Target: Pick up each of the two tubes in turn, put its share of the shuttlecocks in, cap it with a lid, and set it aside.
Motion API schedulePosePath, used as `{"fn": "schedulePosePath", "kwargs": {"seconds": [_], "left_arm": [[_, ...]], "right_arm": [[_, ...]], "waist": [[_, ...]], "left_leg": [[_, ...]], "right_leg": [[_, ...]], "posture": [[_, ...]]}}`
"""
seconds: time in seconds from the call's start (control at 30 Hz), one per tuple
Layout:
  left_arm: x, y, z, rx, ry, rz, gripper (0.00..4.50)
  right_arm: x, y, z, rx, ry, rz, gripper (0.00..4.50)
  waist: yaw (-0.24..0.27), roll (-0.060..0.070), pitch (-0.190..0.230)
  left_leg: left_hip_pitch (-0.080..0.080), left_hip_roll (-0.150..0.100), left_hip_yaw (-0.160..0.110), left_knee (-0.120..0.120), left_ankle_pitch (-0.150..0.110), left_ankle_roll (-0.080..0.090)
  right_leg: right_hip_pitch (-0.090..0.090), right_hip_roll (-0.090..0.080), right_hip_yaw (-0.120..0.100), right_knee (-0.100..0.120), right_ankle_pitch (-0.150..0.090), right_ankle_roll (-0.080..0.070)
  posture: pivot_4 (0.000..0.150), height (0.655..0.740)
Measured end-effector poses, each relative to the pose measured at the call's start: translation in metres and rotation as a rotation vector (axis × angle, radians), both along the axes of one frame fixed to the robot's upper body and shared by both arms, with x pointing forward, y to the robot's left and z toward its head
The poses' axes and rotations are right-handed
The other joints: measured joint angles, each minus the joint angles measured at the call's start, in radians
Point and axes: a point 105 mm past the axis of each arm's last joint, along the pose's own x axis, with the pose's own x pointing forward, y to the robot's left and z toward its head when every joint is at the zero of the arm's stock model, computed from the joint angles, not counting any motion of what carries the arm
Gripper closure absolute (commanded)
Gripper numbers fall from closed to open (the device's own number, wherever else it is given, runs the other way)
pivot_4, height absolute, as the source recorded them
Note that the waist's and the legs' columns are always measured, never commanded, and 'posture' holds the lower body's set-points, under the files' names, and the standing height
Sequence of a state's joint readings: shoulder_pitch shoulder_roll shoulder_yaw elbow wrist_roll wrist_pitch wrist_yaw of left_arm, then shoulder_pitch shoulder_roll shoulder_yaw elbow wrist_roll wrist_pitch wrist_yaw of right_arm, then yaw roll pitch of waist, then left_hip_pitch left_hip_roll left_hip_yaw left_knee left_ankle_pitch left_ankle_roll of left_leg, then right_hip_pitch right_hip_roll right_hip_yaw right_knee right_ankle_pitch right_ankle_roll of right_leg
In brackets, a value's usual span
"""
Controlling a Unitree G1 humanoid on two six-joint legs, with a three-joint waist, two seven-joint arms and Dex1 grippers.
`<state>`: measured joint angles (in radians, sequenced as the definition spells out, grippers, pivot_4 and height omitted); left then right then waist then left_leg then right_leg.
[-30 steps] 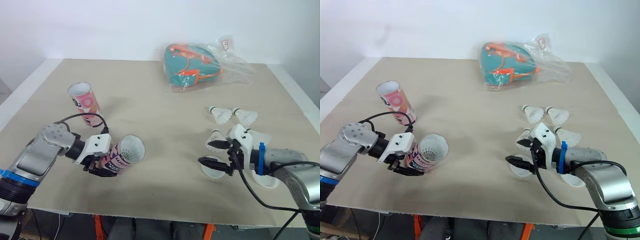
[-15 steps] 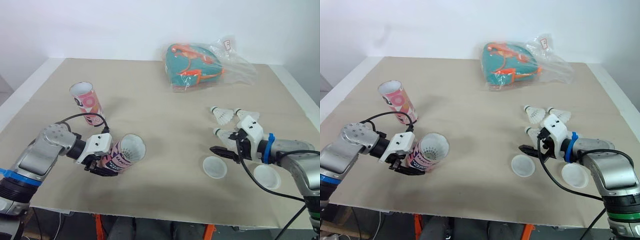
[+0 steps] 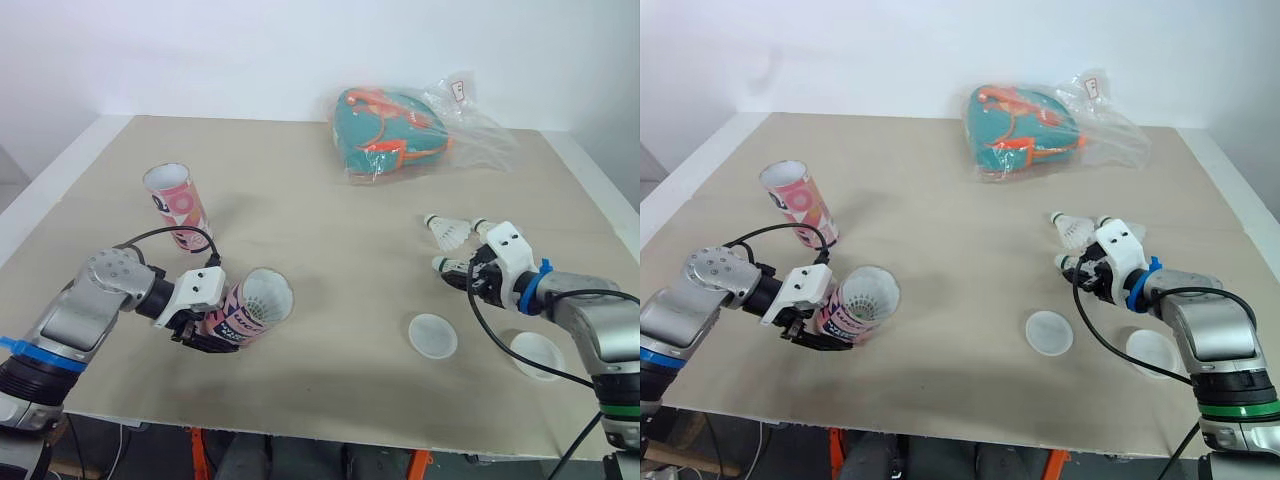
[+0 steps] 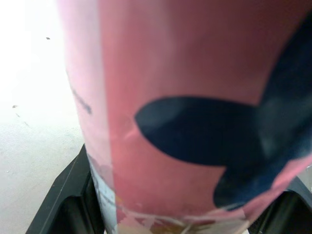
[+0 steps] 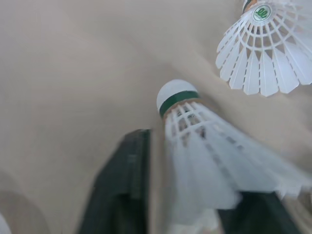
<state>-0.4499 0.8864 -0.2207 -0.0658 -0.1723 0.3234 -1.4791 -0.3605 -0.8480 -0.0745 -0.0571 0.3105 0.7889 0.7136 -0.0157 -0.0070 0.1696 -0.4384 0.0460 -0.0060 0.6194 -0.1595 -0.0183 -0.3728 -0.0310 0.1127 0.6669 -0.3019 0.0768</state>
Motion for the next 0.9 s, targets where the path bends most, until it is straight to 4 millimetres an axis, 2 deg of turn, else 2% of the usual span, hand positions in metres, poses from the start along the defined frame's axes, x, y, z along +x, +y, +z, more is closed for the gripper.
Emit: {"fn": "schedulePosePath", "kwargs": {"seconds": [0.03,0.13,0.2,0.27,0.3,0.37,0.4,0.43,0.57,0.63,0.73,0.9], "left_arm": [[0.000,0.000,0.000,0.000,-0.001,0.000,1.53],[0.000,0.000,0.000,-0.001,-0.002,0.001,1.53],[0.000,0.000,0.000,-0.001,-0.002,0.001,1.53],[0.000,0.001,0.000,0.000,0.000,0.000,1.53],[0.000,0.001,0.000,0.000,0.000,-0.003,1.53],[0.000,0.001,0.000,-0.001,-0.003,-0.004,1.53],[0.001,0.002,0.001,-0.001,-0.002,-0.005,1.53],[0.001,0.002,0.001,0.000,-0.003,-0.006,1.53],[0.003,0.003,0.001,0.005,0.003,-0.007,1.53],[0.004,0.003,0.001,0.004,0.004,-0.009,1.53],[0.005,0.003,0.002,0.006,0.004,-0.016,1.53],[0.003,0.001,0.002,0.008,0.006,-0.020,1.53]], "right_arm": [[0.000,0.001,0.000,0.006,0.003,0.008,4.48],[-0.003,0.010,0.002,0.045,0.008,0.056,4.48],[-0.009,0.025,0.010,0.091,-0.004,0.143,4.48],[-0.020,0.047,0.025,0.148,-0.032,0.272,4.48],[-0.032,0.069,0.043,0.193,-0.072,0.411,4.48],[-0.046,0.090,0.061,0.213,-0.117,0.550,4.48],[-0.059,0.112,0.076,0.225,-0.145,0.695,4.48],[-0.060,0.114,0.078,0.224,-0.151,0.710,4.48],[-0.088,0.166,0.107,0.171,-0.209,1.082,4.48],[-0.093,0.183,0.113,0.136,-0.233,1.199,4.48],[-0.085,0.205,0.113,0.084,-0.233,1.291,4.48],[-0.074,0.229,0.094,-0.042,-0.195,1.390,4.48]], "waist": [[0.000,0.000,0.000],[0.000,0.000,0.000],[0.000,0.000,0.000],[0.000,0.001,0.000],[0.000,0.001,0.000],[0.000,0.000,0.000],[-0.002,0.000,0.000],[-0.002,0.001,0.000],[-0.004,0.001,0.000],[-0.003,0.001,0.000],[-0.003,0.001,0.000],[-0.002,0.001,0.000]], "left_leg": [[0.000,0.000,0.000,0.000,0.000,0.000],[0.000,0.000,0.000,0.000,0.000,0.000],[0.000,0.000,0.000,0.000,0.000,0.000],[0.000,0.000,0.000,-0.001,0.000,0.000],[0.000,0.000,0.000,-0.001,0.000,0.000],[0.000,0.001,-0.001,0.000,0.000,0.000],[0.000,0.002,0.000,0.000,0.000,0.000],[0.000,0.002,0.000,-0.001,0.000,0.000],[0.001,0.003,0.000,-0.001,0.001,0.002],[0.000,0.004,0.001,-0.001,0.001,0.002],[0.000,0.004,0.002,-0.001,0.002,0.003],[-0.001,0.004,0.004,-0.002,0.002,0.003]], "right_leg": [[0.000,0.000,0.000,0.000,0.000,0.000],[0.000,0.000,0.000,0.000,0.000,0.000],[0.000,0.000,0.000,0.000,0.000,0.000],[0.001,0.000,0.000,0.000,0.000,0.001],[0.001,0.001,0.000,0.000,0.000,0.001],[0.001,0.001,-0.001,0.000,0.000,0.001],[0.000,0.000,-0.001,0.000,0.001,0.000],[0.000,0.000,-0.001,-0.001,0.001,-0.001],[-0.001,0.000,-0.003,-0.001,0.003,-0.003],[-0.001,0.000,-0.005,-0.001,0.003,-0.004],[-0.003,-0.002,-0.005,-0.001,0.004,-0.006],[-0.003,-0.003,-0.007,-0.001,0.006,-0.010]], "posture": [[0.150,0.7400],[0.150,0.7400],[0.150,0.7400],[0.150,0.7400],[0.150,0.7400],[0.150,0.7400],[0.150,0.7400],[0.150,0.7400],[0.150,0.7400],[0.150,0.7400],[0.150,0.7400],[0.150,0.7400]]}}
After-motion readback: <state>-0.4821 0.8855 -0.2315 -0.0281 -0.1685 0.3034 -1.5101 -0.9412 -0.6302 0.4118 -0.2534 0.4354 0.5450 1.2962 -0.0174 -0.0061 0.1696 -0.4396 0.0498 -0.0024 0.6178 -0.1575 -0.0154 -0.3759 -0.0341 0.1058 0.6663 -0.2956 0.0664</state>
